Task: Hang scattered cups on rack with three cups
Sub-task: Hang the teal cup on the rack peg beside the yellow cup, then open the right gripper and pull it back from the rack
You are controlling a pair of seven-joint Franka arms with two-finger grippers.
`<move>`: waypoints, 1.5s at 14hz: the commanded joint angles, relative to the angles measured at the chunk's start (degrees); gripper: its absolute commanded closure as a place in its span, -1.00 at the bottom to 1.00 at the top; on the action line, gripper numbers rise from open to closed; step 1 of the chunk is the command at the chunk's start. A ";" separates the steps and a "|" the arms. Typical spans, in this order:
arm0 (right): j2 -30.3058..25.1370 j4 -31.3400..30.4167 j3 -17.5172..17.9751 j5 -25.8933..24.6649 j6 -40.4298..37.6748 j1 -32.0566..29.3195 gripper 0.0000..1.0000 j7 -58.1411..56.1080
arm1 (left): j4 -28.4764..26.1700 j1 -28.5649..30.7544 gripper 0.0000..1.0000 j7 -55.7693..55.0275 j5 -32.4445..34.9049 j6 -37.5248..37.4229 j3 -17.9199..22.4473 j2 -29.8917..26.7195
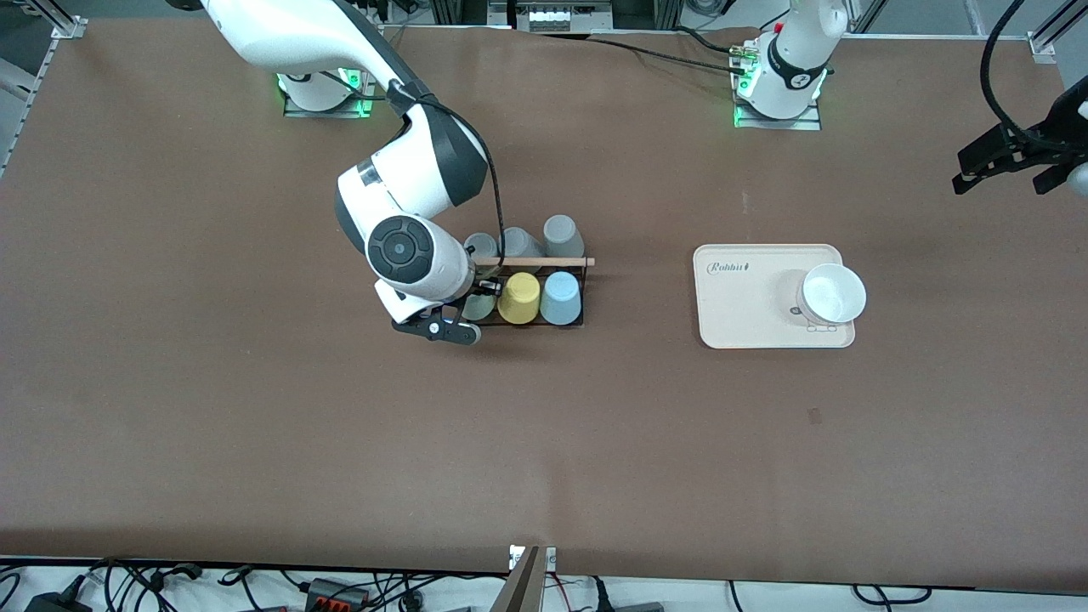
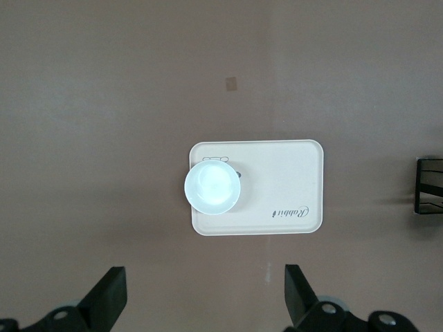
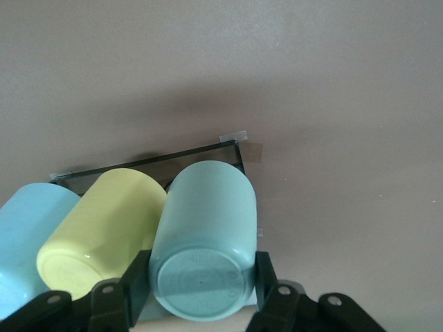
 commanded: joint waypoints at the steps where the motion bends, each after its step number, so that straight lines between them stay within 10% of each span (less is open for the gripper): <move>1: 0.11 3.41 -0.92 -0.94 -0.72 0.36 -1.00 1.18 | 1.80 0.33 -1.00 1.16 1.13 -1.34 -0.50 0.70; 21: -8.33 10.10 -2.32 -2.52 -12.22 -20.99 -1.00 -8.73 | 1.80 0.33 -1.00 0.81 2.89 -1.25 -0.14 0.35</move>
